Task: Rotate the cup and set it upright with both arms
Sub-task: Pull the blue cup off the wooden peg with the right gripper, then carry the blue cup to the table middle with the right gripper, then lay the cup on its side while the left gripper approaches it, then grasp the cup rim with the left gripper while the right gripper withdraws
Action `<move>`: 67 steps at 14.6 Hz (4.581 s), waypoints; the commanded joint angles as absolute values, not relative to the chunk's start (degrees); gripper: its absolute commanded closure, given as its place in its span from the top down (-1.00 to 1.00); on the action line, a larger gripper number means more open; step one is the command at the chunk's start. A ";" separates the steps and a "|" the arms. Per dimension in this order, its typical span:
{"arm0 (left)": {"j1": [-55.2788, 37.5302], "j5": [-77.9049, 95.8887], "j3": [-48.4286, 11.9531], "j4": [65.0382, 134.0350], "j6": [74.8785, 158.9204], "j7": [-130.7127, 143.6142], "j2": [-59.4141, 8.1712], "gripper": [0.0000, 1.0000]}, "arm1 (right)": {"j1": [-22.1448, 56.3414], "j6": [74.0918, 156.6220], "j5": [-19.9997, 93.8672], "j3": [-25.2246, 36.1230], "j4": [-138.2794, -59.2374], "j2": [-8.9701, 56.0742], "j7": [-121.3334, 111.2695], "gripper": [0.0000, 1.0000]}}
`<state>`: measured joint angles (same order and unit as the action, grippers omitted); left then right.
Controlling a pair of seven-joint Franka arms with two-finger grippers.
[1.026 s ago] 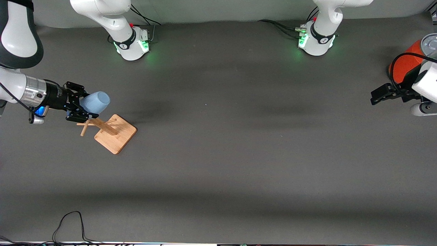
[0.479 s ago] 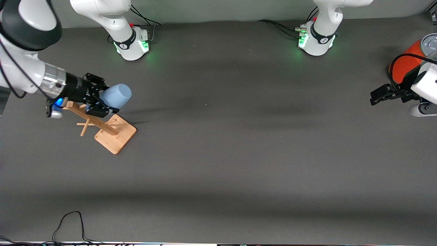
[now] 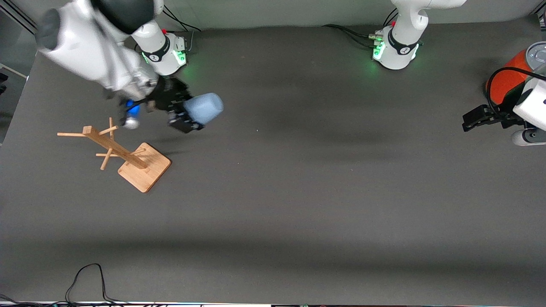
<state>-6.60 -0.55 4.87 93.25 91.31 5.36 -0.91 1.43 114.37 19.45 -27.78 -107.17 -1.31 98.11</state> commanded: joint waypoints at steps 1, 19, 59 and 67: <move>-6.77 -0.70 5.10 93.52 92.02 4.31 -1.05 1.00 | 1.93 118.98 10.14 -35.48 -104.94 4.55 110.35 0.45; -5.71 -0.88 5.27 88.60 92.81 3.60 -9.31 1.00 | 22.59 127.44 -39.55 -38.23 -101.60 41.83 162.24 0.58; -40.78 -13.00 2.02 60.03 106.27 53.03 -55.98 1.00 | 0.70 105.64 4.57 -0.63 -103.80 -1.85 15.96 1.00; -40.25 -14.77 1.93 60.47 95.72 34.64 -57.13 0.86 | 0.70 103.37 4.57 2.11 -103.36 -2.46 10.99 1.00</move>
